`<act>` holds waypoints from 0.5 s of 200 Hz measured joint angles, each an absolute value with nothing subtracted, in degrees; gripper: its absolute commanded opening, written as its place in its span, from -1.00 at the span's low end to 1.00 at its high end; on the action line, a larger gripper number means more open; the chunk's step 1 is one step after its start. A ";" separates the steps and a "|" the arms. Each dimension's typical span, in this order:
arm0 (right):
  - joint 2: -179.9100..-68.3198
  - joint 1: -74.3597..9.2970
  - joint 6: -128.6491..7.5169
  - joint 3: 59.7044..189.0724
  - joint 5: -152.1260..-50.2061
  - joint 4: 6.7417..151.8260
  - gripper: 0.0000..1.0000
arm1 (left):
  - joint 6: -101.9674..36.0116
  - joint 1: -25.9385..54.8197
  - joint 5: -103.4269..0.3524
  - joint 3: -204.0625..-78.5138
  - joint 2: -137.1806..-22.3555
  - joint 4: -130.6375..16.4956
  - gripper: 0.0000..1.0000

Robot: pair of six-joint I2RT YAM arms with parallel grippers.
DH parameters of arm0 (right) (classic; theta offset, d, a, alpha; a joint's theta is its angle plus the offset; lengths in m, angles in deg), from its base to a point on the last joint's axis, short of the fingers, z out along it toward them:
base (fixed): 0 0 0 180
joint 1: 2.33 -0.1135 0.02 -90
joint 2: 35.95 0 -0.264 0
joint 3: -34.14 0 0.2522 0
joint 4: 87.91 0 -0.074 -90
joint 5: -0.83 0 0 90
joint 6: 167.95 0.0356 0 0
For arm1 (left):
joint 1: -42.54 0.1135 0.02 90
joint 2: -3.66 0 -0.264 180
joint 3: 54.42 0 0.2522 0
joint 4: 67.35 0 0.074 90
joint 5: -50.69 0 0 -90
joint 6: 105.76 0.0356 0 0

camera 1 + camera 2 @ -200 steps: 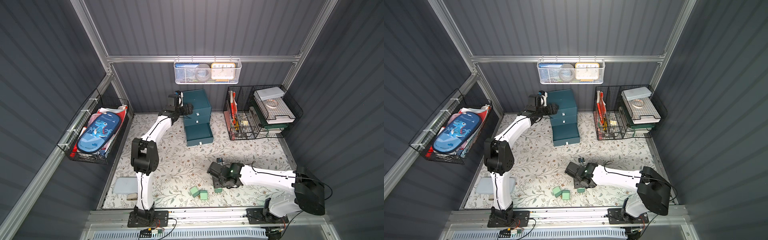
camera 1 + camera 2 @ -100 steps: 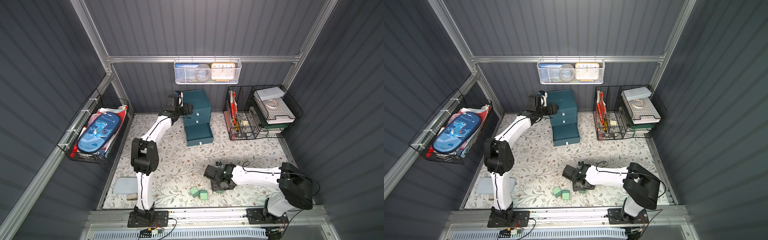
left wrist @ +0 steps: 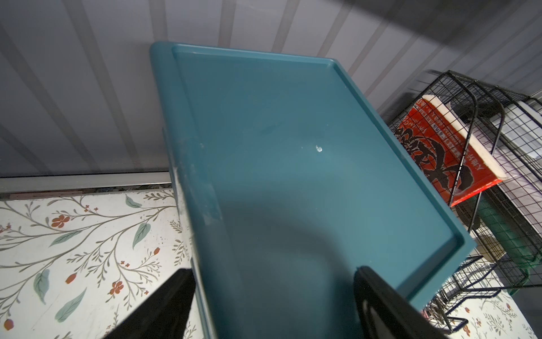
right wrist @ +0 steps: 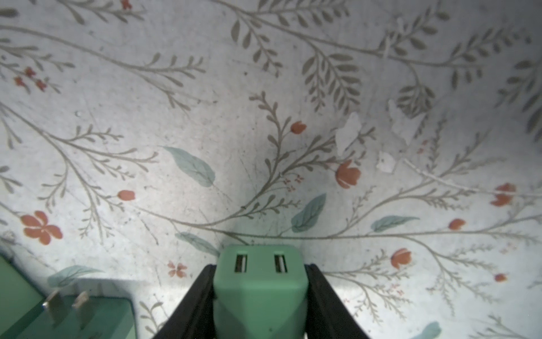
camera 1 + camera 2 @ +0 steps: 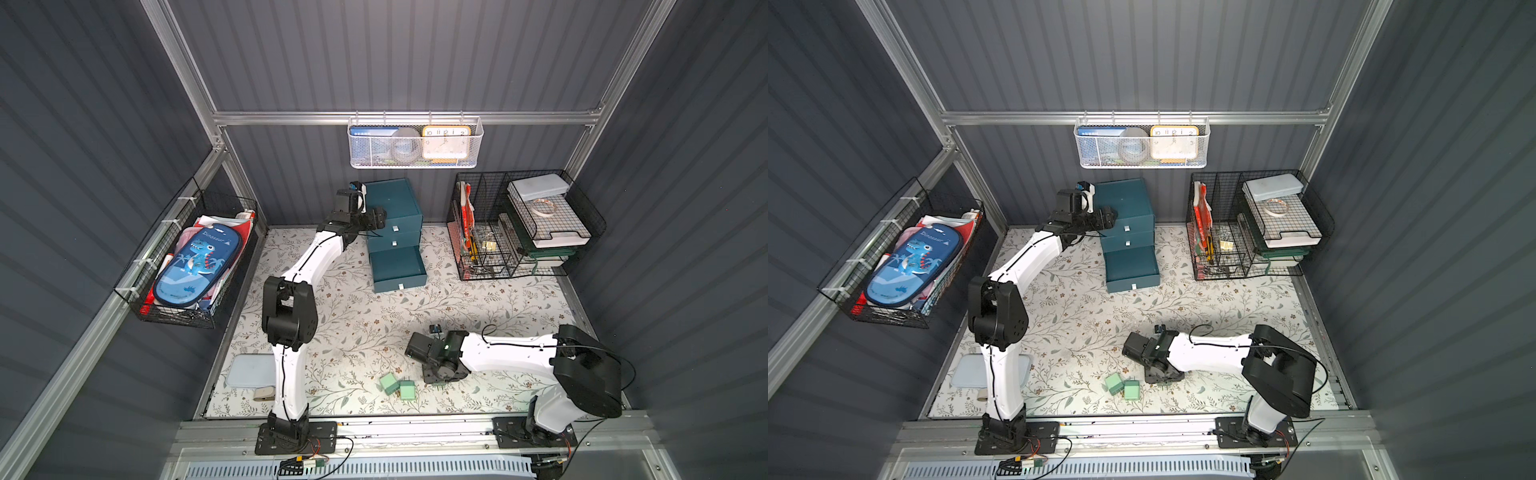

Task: Place the plugs into the drawer by color
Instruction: Pick up the plug from the center of the board.

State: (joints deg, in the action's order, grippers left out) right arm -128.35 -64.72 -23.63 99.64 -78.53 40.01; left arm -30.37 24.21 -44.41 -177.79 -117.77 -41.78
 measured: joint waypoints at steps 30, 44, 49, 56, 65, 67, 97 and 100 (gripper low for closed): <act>-130.49 -61.14 -29.55 105.57 -77.86 39.09 -0.34 | -30.37 24.19 -44.41 -177.72 -117.77 -41.82 0.78; -132.72 -57.44 -34.82 110.99 -77.20 39.55 -0.37 | -30.37 24.19 -44.43 -177.61 -117.74 -41.93 0.78; -133.40 -56.20 -36.48 112.85 -76.98 39.83 -0.37 | -30.37 24.19 -44.43 -177.57 -117.74 -42.02 0.78; -134.54 -54.03 -39.47 115.64 -76.65 40.68 -0.38 | -30.37 24.19 -44.43 -177.52 -117.74 -42.10 0.78; -136.07 -51.23 -43.03 119.14 -76.44 41.54 -0.37 | -30.37 24.19 -44.46 -177.50 -117.74 -42.19 0.78; -136.37 -50.75 -43.62 119.82 -76.33 41.73 -0.37 | -30.37 24.19 -44.43 -177.50 -117.74 -42.23 0.78; -142.21 -43.26 -54.20 131.21 -75.04 45.84 -0.35 | -30.39 24.19 -44.43 -177.48 -117.74 -42.23 0.78; -142.78 -42.69 -55.12 132.28 -74.93 46.24 -0.34 | -30.39 24.19 -44.43 -177.48 -117.74 -42.23 0.78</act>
